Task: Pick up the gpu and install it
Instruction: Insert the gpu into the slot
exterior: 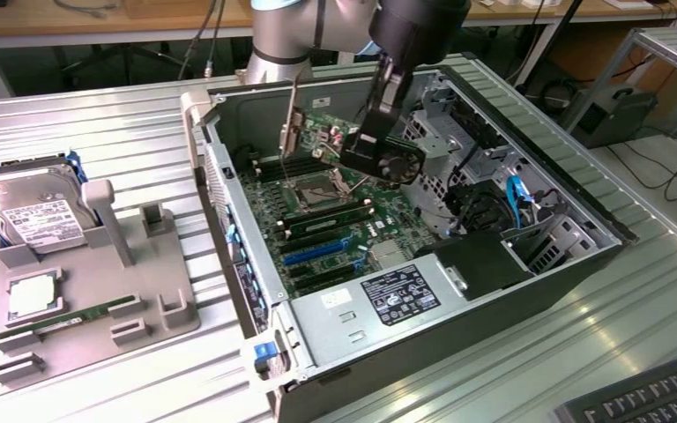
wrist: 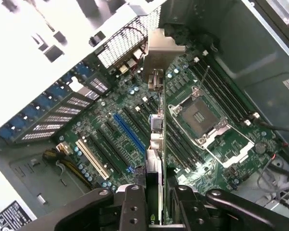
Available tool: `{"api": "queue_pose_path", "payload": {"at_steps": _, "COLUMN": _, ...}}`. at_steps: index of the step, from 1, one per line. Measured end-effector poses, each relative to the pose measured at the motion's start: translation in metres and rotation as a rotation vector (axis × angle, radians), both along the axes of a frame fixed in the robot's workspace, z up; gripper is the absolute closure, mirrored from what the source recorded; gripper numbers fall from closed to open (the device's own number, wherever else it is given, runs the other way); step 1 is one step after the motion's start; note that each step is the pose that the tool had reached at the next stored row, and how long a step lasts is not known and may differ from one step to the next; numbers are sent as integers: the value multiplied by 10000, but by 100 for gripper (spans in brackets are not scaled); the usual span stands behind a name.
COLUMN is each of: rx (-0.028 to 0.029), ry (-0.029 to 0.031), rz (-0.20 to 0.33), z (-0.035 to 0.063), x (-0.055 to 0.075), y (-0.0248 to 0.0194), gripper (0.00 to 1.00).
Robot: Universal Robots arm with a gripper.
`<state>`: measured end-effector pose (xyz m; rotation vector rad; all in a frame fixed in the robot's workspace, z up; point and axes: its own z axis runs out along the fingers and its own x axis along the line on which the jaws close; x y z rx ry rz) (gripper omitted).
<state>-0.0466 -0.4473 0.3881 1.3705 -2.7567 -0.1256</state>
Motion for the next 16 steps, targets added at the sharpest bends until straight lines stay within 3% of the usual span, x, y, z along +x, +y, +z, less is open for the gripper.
{"api": "queue_pose_path", "payload": {"at_steps": 10, "rx": 47, "ry": -35, "rz": 1761, "z": 0, "x": 0, "y": 0, "gripper": 74}}
{"api": "queue_pose_path", "payload": {"at_steps": 16, "rx": 110, "ry": -67, "rz": 2759, "z": 0, "x": 0, "y": 0, "gripper": 74}}
